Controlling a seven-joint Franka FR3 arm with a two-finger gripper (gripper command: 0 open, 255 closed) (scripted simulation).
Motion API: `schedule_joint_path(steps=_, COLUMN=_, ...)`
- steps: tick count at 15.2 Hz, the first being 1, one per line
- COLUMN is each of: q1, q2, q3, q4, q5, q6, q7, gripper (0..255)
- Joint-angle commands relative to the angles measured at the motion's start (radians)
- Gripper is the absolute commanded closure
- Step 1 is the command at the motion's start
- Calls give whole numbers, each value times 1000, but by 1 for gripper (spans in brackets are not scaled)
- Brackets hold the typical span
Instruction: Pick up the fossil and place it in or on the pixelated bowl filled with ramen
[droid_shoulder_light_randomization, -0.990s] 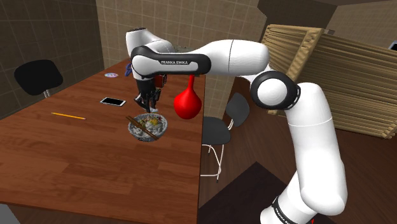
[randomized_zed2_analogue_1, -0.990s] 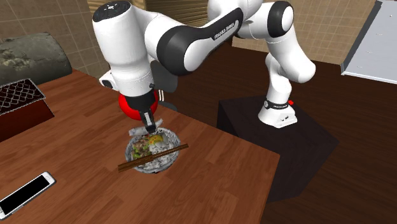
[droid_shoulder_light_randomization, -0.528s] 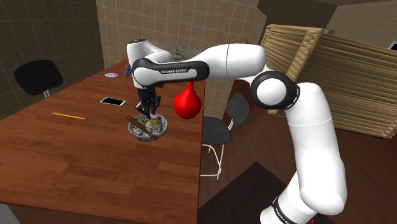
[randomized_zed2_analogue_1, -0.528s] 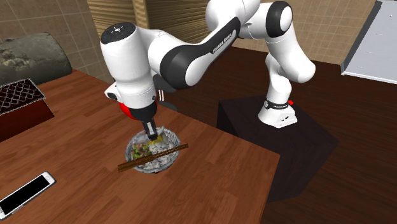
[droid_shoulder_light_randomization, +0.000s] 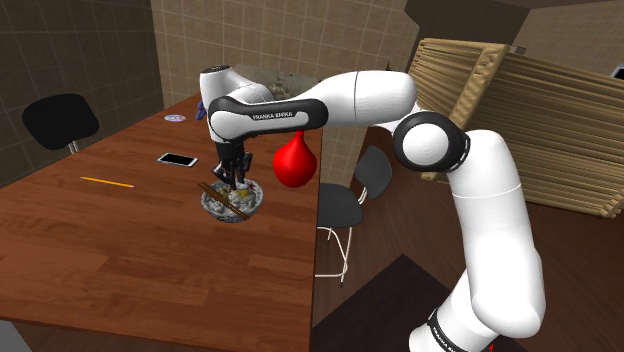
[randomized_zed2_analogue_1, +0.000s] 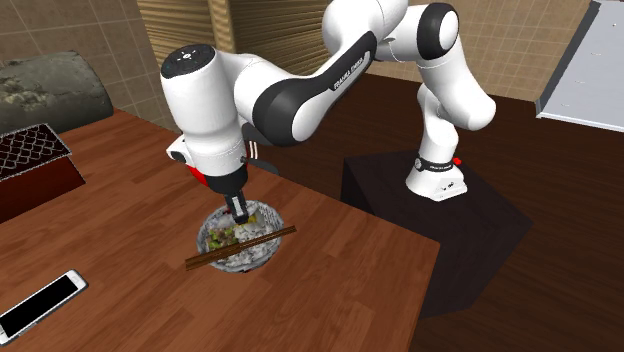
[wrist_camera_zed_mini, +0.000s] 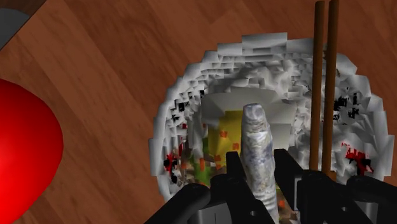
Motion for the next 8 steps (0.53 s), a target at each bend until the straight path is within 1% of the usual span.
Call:
schedule_joint_path(steps=1, q1=0, q2=0, q3=0, q4=0, q5=0, q6=0, q7=0, gripper=255)
schedule_joint_path(steps=2, q1=0, q2=0, q3=0, q4=0, q5=0, q6=0, q7=0, gripper=0)
schedule_joint_path(steps=7, q1=0, q2=0, q3=0, q4=0, q5=0, q6=0, q7=0, gripper=0)
schedule_joint_path(steps=8, q1=7, q2=0, q3=1, q4=33, q5=2, q6=-33, q7=-4, gripper=0)
